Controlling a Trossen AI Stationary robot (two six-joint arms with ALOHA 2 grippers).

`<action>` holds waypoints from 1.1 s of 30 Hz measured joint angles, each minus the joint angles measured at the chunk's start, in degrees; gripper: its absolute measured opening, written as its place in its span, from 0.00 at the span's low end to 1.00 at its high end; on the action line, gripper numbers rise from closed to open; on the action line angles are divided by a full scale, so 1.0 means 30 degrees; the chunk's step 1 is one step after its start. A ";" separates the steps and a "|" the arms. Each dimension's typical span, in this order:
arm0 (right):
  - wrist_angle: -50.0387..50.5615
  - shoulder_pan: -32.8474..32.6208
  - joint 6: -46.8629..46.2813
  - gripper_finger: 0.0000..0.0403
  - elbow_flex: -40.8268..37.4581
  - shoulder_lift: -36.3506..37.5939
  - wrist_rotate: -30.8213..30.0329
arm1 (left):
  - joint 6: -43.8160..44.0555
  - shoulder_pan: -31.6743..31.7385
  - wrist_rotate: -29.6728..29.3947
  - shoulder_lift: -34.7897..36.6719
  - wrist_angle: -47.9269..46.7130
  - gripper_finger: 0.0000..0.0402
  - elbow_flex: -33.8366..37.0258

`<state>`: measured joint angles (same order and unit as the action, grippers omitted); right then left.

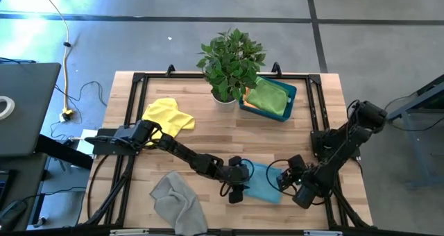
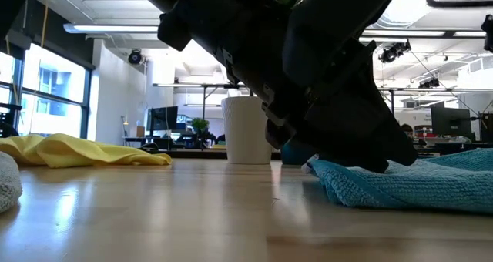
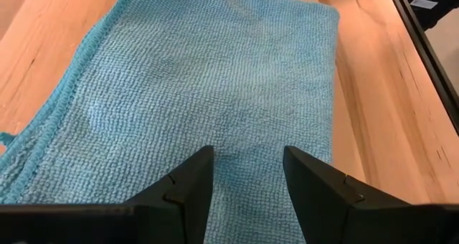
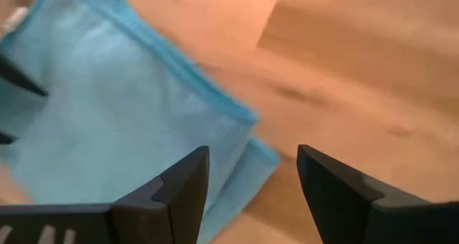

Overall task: Fold microfiber towels
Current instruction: Put the blue towel into the blue bin

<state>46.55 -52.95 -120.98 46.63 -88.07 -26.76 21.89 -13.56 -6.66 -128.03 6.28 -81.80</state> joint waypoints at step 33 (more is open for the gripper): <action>-0.5210 0.0914 -0.0174 0.28 0.0029 -0.2754 0.1327 | -0.0867 -0.0073 0.0036 0.0029 0.0015 0.39 -0.0015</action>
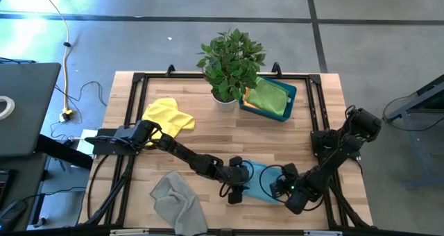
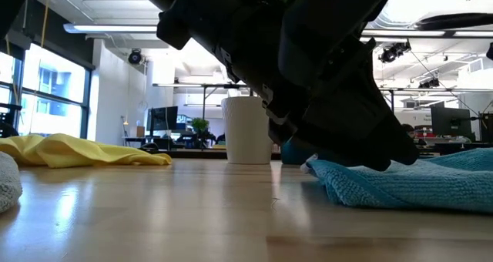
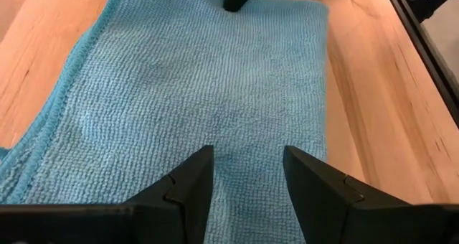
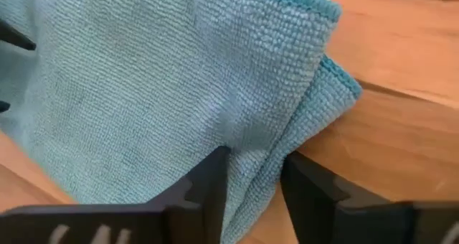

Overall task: Fold microfiber towels
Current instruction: Put the blue towel into the blue bin

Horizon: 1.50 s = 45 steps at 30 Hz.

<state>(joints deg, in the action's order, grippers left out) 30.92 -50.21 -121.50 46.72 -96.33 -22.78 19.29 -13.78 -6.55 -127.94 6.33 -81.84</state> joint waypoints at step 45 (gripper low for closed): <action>-0.2574 0.3838 1.5389 0.00 -0.0058 0.0371 -0.2828 | -0.1654 0.0007 0.0153 0.3854 -0.5585 0.39 -0.0007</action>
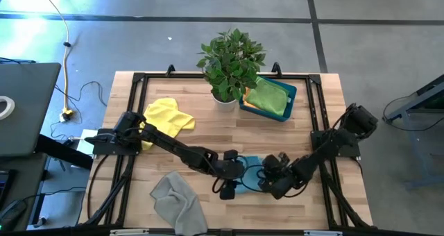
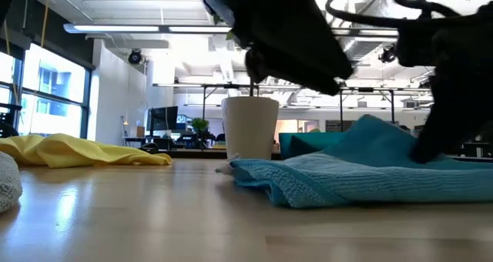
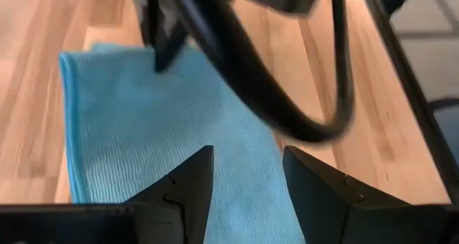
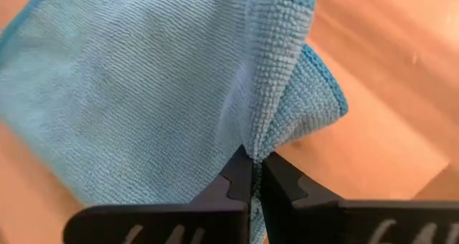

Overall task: Fold microfiber towels
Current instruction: Put the blue towel into the blue bin

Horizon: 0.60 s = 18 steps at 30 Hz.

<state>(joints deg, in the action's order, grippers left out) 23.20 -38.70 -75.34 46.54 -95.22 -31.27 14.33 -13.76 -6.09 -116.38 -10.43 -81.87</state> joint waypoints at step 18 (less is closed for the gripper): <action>0.2436 0.8633 1.0365 0.00 0.0051 0.5289 -0.1663 | 0.0177 -0.1201 -0.4235 0.2527 -0.7087 0.39 0.0007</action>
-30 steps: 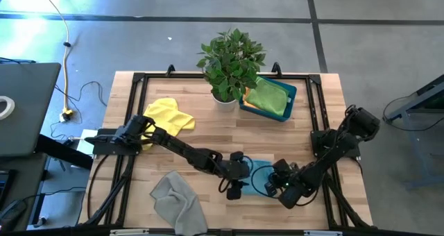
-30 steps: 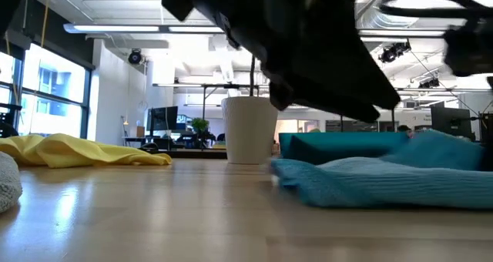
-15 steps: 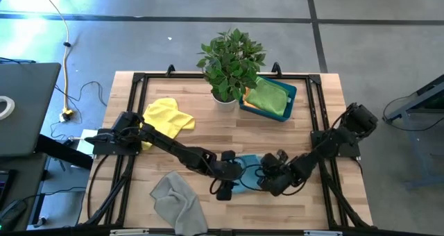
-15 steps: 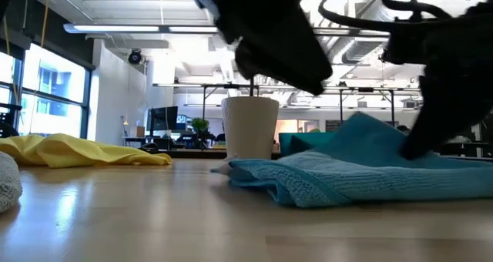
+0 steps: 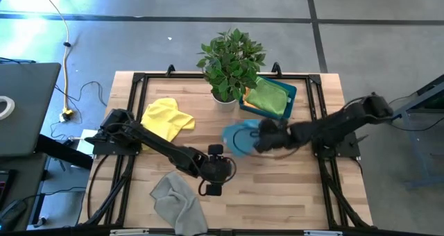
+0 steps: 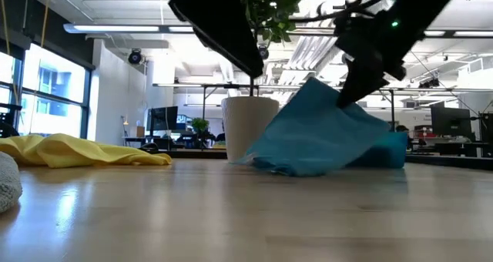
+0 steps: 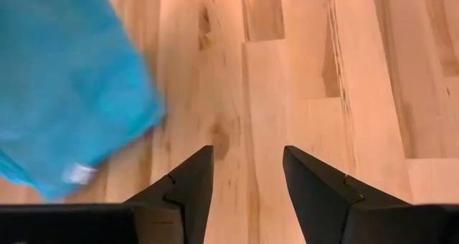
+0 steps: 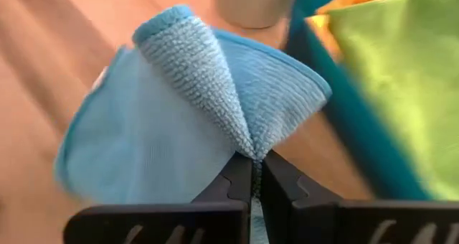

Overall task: Fold microfiber towels
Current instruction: Put the blue towel into the blue bin

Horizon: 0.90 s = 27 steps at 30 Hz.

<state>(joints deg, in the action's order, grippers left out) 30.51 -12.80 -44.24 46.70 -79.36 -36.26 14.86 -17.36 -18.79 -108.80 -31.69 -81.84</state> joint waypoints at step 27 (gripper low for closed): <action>0.8717 1.0738 1.4995 0.00 0.5222 0.3090 0.3274 | 0.2818 -0.0635 -0.2203 0.0883 -0.4774 0.39 0.0000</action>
<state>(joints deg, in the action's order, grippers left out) 56.66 19.42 0.74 62.36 -70.08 -26.43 23.31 -19.27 -25.40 -106.15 -46.01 -81.84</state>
